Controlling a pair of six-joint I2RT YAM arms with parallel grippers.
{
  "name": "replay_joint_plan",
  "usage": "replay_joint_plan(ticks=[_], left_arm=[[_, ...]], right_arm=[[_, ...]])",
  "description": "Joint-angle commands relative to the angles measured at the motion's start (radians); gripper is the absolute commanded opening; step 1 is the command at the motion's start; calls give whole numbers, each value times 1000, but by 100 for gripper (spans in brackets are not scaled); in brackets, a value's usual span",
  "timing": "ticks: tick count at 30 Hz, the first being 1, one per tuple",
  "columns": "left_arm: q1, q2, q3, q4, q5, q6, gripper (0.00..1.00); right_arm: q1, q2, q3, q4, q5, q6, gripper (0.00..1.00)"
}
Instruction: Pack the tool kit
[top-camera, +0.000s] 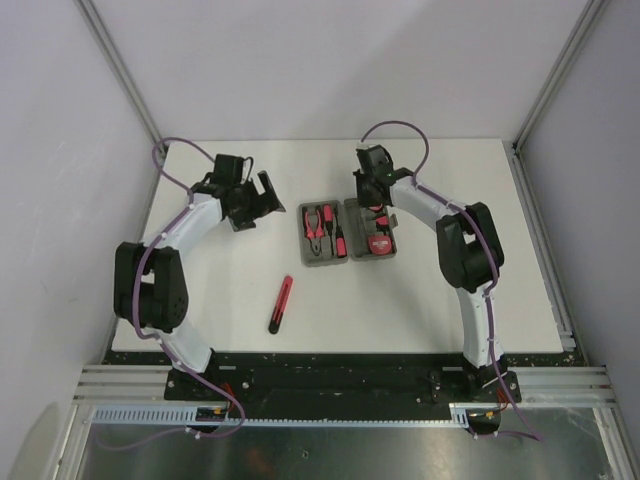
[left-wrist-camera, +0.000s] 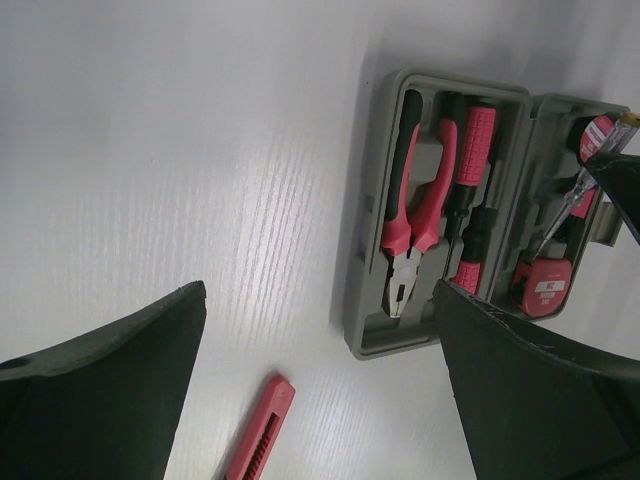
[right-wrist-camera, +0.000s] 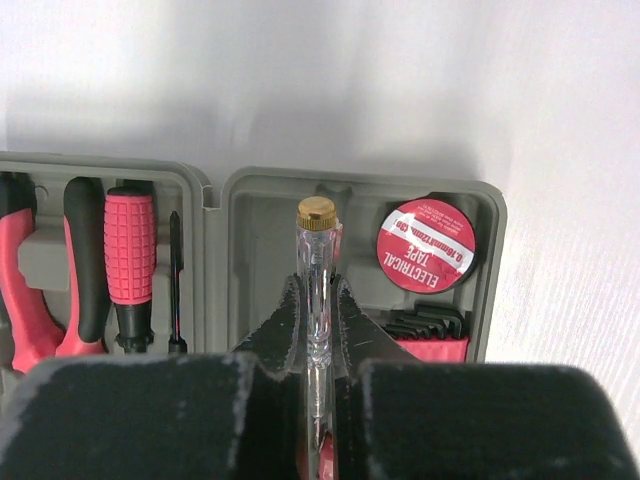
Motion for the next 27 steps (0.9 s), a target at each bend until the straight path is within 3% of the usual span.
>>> replay_joint_plan(ticks=[1,27], left_arm=[[-11,9,50,14,14,-7,99],[-16,8,28,14,11,-8,99]], right_arm=[[-4,26,33,38,24,-19,0],[31,64,-28,7,133,-20,4]])
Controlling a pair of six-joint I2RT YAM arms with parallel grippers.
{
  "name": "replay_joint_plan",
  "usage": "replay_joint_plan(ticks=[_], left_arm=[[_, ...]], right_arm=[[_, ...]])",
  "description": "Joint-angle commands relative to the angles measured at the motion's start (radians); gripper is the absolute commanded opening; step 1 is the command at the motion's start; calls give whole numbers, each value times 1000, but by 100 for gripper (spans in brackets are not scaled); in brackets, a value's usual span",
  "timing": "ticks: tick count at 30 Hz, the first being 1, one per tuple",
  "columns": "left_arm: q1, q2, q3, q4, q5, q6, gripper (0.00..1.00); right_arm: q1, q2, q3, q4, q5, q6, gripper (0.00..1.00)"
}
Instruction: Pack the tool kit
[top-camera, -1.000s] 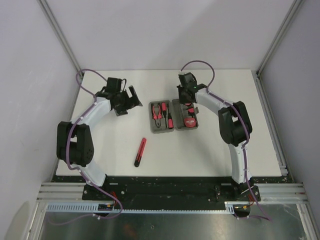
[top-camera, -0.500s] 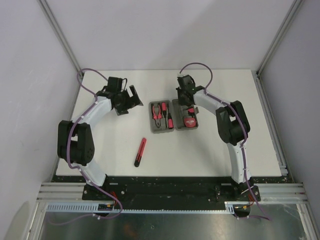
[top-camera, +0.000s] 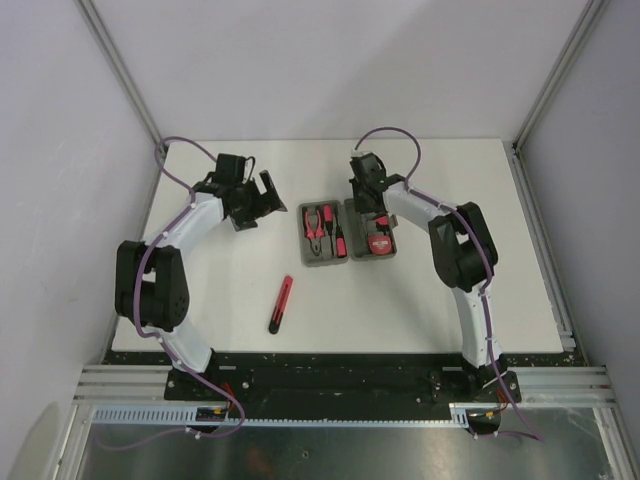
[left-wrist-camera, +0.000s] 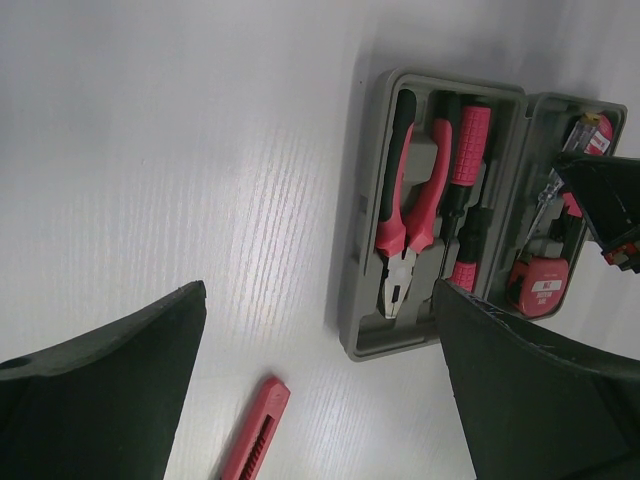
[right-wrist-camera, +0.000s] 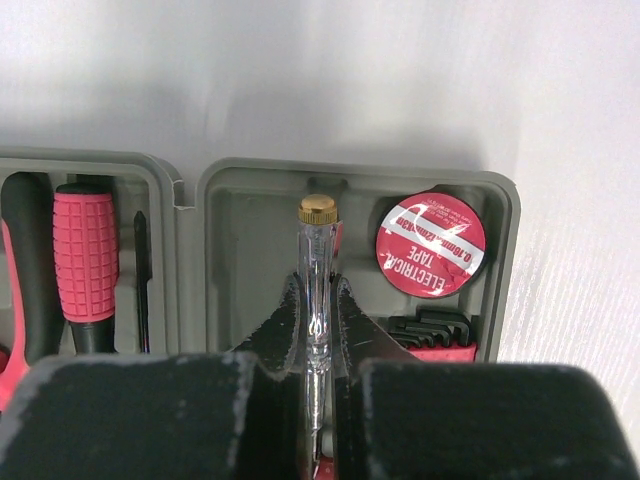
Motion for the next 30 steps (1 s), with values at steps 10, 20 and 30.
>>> replay_joint_plan(ticks=[10,20,30], left_arm=[[-8,-14,3,14,5,4,100],[-13,-22,6,13,12,18,100],[-46,-8,69,17,40,63,100]], right_arm=[[3,77,21,-44,73,10,8],[5,47,30,-34,76,14,35],[0,-57,29,-3,67,33,53]])
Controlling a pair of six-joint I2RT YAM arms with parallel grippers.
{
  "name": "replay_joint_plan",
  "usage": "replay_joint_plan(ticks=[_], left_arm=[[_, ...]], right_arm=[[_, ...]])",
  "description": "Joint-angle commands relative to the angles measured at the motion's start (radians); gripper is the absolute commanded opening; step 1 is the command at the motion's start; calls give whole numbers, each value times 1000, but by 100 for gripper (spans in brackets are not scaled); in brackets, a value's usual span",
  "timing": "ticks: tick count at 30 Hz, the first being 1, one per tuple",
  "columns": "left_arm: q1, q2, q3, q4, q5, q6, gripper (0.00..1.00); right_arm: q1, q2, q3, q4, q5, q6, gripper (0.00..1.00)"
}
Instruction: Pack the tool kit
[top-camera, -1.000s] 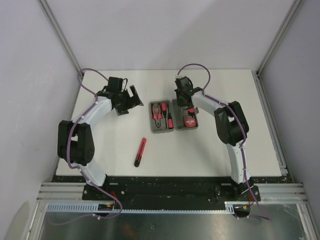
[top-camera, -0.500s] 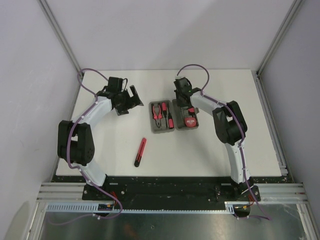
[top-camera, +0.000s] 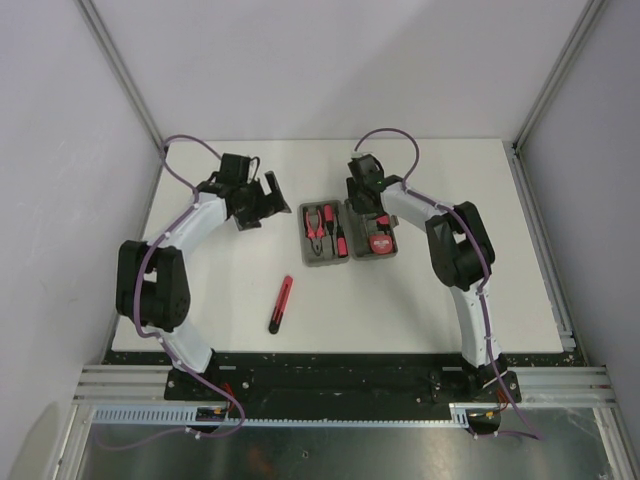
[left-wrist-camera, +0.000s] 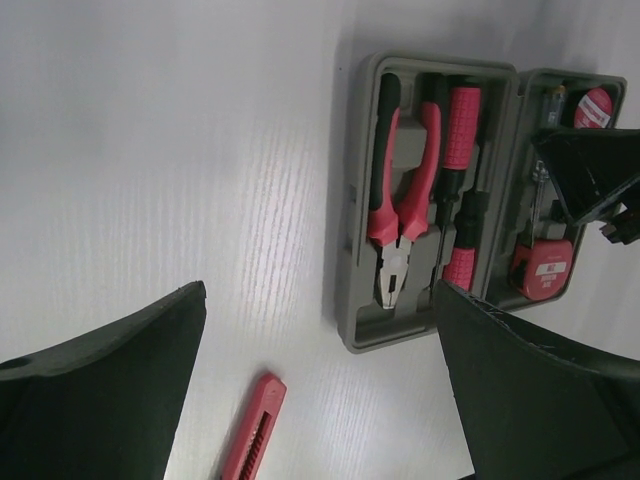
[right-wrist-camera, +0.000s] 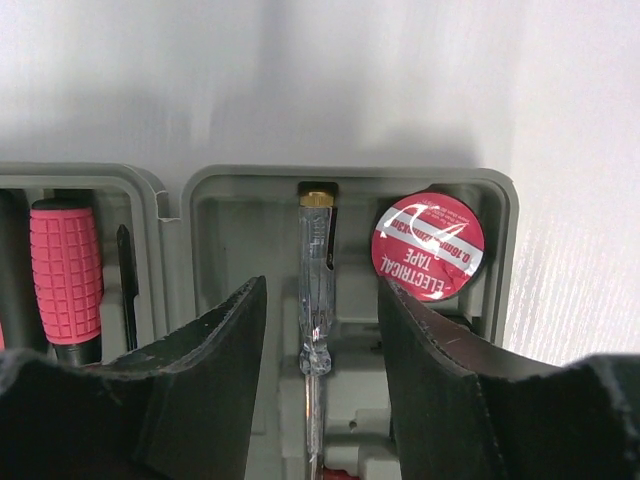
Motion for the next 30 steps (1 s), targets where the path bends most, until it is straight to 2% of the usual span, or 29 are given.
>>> replay_joint_plan(ticks=[1,4,8,12,15,19,23,30], left_arm=[[-34,0,83,18,46,50,100],[-68,42,147,33,82,52,91],[-116,152,264,58,133,31,70],[-170,297,424,70,198,2,51],[-212,415,548,79,241,-17,42],[-260,535,680,93,225,-48,29],[-285,636,771,119,243,-92,22],[-319,701,792,140,202,-90,19]], right_arm=[[-9,-96,12,-7,17,26,52],[-19,-147,-18,-19,-15,48,44],[-37,-219,-120,-19,-85,92,30],[-43,-269,-201,-29,-133,116,22],[-44,-282,-238,-33,-160,121,18],[-50,-287,-271,-21,-201,141,10],[-64,-280,-297,8,-271,177,5],[-64,-268,-302,20,-290,185,5]])
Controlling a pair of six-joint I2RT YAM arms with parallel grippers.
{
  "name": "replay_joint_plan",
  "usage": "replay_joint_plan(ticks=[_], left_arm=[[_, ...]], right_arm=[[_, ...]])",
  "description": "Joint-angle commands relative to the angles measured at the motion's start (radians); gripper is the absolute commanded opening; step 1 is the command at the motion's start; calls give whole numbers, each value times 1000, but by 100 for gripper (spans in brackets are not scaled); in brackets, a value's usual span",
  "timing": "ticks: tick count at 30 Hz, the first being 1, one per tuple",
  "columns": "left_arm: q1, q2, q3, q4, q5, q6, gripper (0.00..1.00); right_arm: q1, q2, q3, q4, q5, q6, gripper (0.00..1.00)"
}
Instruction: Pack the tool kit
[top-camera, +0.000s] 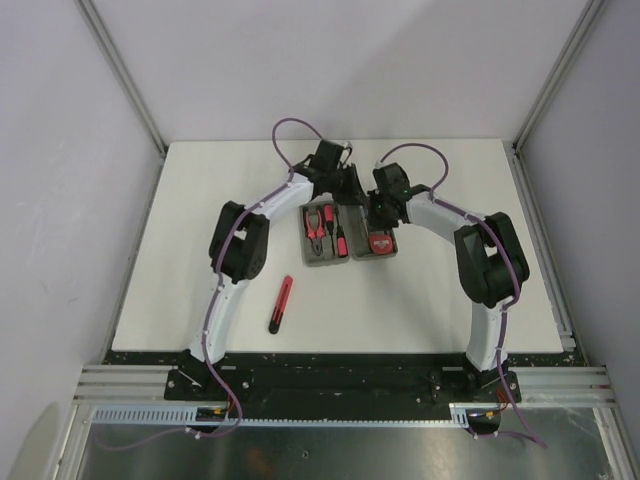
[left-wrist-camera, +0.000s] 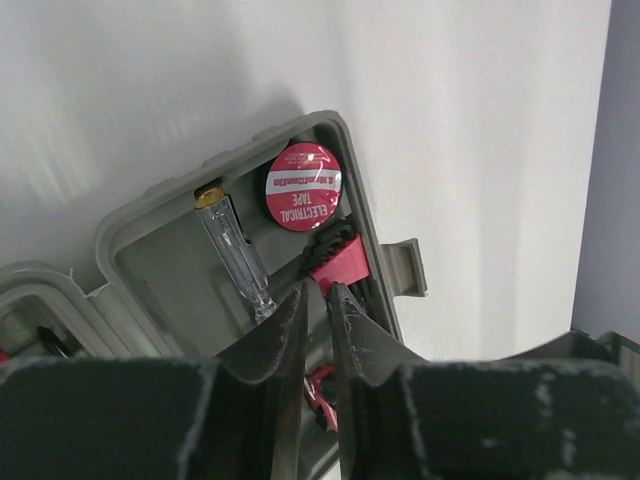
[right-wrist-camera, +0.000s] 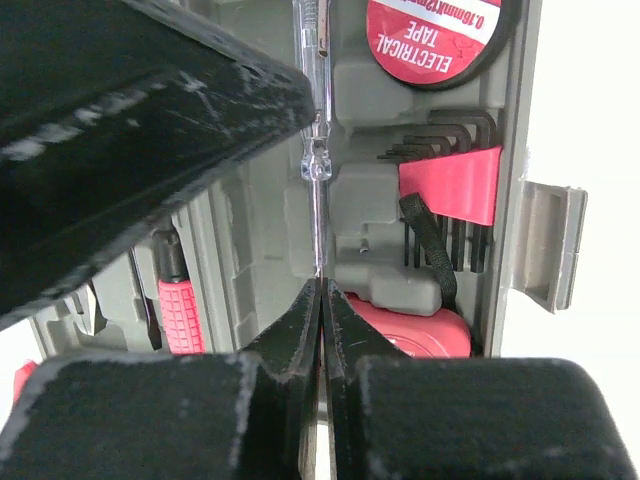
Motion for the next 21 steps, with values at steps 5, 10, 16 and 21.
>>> replay_joint_plan(ticks=[5,10,16,21], left_arm=[[-18,31,30,37,-72,11,18],[-36,57,38,38,-123,58,18],[-44,64,7,37,-136,75,19],[-44,76,4,37,-124,70,19]], right_arm=[[-3,-7,0,42,-22,19,7],[0,3,0,42,-10,8,10],[3,26,0,36,-6,-3,10],[4,57,0,33,-9,-8,9]])
